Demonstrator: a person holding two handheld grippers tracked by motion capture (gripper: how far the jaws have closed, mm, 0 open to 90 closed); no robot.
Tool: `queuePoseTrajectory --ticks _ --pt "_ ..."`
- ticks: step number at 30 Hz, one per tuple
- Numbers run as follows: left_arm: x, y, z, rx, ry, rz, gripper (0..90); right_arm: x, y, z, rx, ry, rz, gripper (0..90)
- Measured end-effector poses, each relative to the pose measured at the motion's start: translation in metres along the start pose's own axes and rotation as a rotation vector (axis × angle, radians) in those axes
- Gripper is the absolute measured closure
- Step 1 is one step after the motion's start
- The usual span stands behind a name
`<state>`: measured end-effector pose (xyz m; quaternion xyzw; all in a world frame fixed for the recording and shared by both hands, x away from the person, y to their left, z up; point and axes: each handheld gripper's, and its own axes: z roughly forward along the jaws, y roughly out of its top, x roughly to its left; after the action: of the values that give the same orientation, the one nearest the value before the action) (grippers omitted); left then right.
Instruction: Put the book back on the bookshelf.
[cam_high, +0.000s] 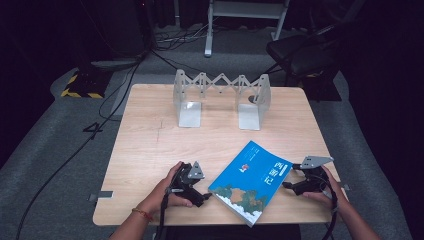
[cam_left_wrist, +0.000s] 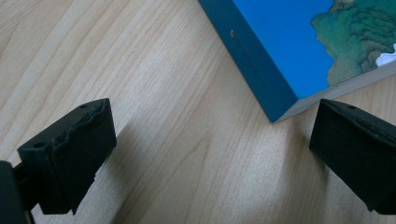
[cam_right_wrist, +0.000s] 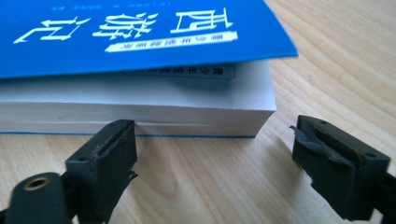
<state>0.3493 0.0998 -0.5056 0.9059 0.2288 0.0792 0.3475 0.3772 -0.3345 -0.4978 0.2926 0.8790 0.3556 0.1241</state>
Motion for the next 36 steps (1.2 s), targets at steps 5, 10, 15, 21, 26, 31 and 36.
queuePoseTrajectory --ticks 5,10,15,21,26,31,36 --pt "-0.002 0.000 0.000 0.001 -0.001 -0.001 0.7 -0.002 0.008 0.006 -0.017 -0.052 0.001 19.7" --pt "-0.003 0.001 0.001 -0.002 -0.002 -0.004 0.5 -0.011 0.022 0.018 -0.015 -0.085 0.003 20.2" --pt "-0.004 0.002 0.002 0.001 0.001 -0.008 0.2 -0.017 0.032 0.026 -0.021 -0.097 0.003 21.6" --pt "-0.004 0.002 0.002 0.001 0.001 -0.012 0.0 -0.011 0.025 0.018 -0.019 -0.013 0.030 23.2" --pt "-0.005 0.002 0.002 0.001 0.008 -0.020 0.0 0.014 0.021 0.016 0.004 0.017 -0.064 23.2" --pt "-0.005 0.002 0.002 0.001 0.008 -0.020 0.0 0.024 0.024 0.020 0.008 0.019 -0.090 21.4" --pt "-0.003 0.003 0.002 0.000 0.000 -0.013 0.0 0.024 0.025 0.019 0.000 0.022 -0.083 21.6"
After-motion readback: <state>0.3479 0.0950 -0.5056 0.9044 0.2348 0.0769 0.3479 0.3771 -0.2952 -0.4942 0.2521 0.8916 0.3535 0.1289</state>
